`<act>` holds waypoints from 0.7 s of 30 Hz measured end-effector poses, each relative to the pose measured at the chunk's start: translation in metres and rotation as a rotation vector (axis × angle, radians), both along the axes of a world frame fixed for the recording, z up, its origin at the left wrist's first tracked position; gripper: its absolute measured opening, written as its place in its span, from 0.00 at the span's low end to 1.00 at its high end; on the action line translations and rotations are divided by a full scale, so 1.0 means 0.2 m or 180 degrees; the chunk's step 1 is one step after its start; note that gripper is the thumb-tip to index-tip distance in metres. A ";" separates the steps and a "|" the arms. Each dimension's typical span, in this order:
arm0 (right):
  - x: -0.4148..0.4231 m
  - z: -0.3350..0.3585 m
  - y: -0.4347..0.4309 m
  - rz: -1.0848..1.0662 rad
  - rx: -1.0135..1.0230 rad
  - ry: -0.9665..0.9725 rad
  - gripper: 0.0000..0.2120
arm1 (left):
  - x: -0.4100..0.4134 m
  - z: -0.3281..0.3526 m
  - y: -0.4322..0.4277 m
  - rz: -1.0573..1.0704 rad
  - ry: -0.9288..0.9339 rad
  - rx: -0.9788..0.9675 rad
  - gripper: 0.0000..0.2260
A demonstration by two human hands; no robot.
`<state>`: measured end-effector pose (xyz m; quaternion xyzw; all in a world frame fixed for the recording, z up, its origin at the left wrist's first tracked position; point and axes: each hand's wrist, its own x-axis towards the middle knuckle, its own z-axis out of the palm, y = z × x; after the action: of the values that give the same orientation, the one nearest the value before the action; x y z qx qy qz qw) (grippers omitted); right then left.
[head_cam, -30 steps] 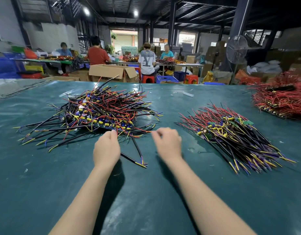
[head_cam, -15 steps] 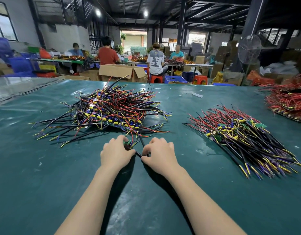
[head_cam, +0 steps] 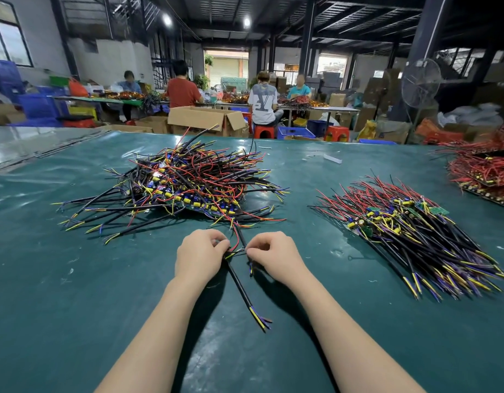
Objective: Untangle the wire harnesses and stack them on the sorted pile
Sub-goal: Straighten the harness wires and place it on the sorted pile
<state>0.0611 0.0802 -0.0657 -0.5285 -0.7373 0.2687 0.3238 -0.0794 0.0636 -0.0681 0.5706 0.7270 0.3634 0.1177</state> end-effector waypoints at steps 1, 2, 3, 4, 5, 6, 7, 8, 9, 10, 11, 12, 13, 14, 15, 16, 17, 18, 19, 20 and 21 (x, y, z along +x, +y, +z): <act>0.00 -0.01 0.00 -0.0122 0.0021 -0.0050 0.06 | 0.00 0.00 0.00 0.0009 -0.0070 0.0025 0.05; 0.00 -0.02 0.01 -0.0175 0.0031 -0.0130 0.07 | -0.01 0.01 0.00 -0.0004 -0.0158 0.0050 0.04; -0.01 -0.02 0.01 -0.0181 0.0049 -0.0244 0.07 | -0.01 0.01 0.00 -0.0041 -0.0280 0.0082 0.04; -0.02 -0.03 0.01 -0.0160 0.0088 -0.0351 0.08 | -0.01 0.01 -0.01 -0.0094 -0.0439 0.0121 0.06; -0.03 -0.03 0.01 -0.0119 0.0141 -0.0411 0.08 | -0.01 0.01 -0.01 -0.0155 -0.0636 0.0170 0.08; -0.03 -0.04 0.01 -0.0075 0.0198 -0.0418 0.08 | 0.00 0.01 -0.01 -0.0208 -0.0865 0.0225 0.10; -0.04 -0.04 0.01 -0.0040 0.0252 -0.0397 0.09 | 0.00 0.01 -0.01 -0.0243 -0.1111 0.0289 0.11; -0.05 -0.05 0.01 -0.0029 0.0292 -0.0356 0.09 | 0.00 0.01 -0.01 -0.0264 -0.1383 0.0366 0.11; -0.05 -0.05 0.00 -0.0034 0.0323 -0.0267 0.10 | 0.01 0.02 -0.01 -0.0271 -0.1723 0.0461 0.10; -0.05 -0.05 0.00 -0.0051 0.0334 -0.0111 0.11 | 0.02 0.03 0.00 -0.0282 -0.2153 0.0562 0.08; -0.05 -0.04 0.00 -0.0062 0.0319 0.0113 0.10 | 0.03 0.04 0.00 -0.0314 -0.2628 0.0649 0.05; -0.05 -0.03 0.00 -0.0063 0.0273 0.0375 0.09 | 0.03 0.06 0.00 -0.0356 -0.3055 0.0712 0.04; -0.05 -0.01 0.00 -0.0060 0.0220 0.0633 0.07 | 0.04 0.07 0.00 -0.0401 -0.3394 0.0732 0.05; -0.06 0.00 -0.01 -0.0047 0.0179 0.0874 0.07 | 0.05 0.08 0.00 -0.0464 -0.3657 0.0712 0.06; -0.07 0.01 -0.01 -0.0029 0.0153 0.1115 0.06 | 0.07 0.08 0.00 -0.0557 -0.3860 0.0659 0.07; -0.07 0.01 -0.02 -0.0021 0.0134 0.1342 0.05 | 0.08 0.08 0.00 -0.0669 -0.3998 0.0577 0.08; -0.07 0.02 -0.02 -0.0029 0.0131 0.1528 0.04 | 0.09 0.08 -0.01 -0.0776 -0.4079 0.0487 0.08; -0.07 0.02 -0.02 -0.0049 0.0136 0.1677 0.04 | 0.10 0.08 -0.01 -0.0864 -0.4100 0.0395 0.08; -0.06 0.01 -0.02 -0.0064 0.0146 0.1803 0.06 | 0.11 0.07 -0.02 -0.0937 -0.4087 0.0314 0.08; -0.05 0.01 -0.02 -0.0075 0.0159 0.1886 0.07 | 0.11 0.07 -0.02 -0.1002 -0.4053 0.0255 0.08; -0.05 0.01 -0.02 -0.0096 0.0193 0.1902 0.08 | 0.11 0.07 -0.02 -0.1058 -0.4017 0.0215 0.08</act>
<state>0.0515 0.0753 -0.0645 -0.4270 -0.6091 0.3853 0.5461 -0.0569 0.0593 -0.0542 0.3558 0.4085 0.6281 0.5585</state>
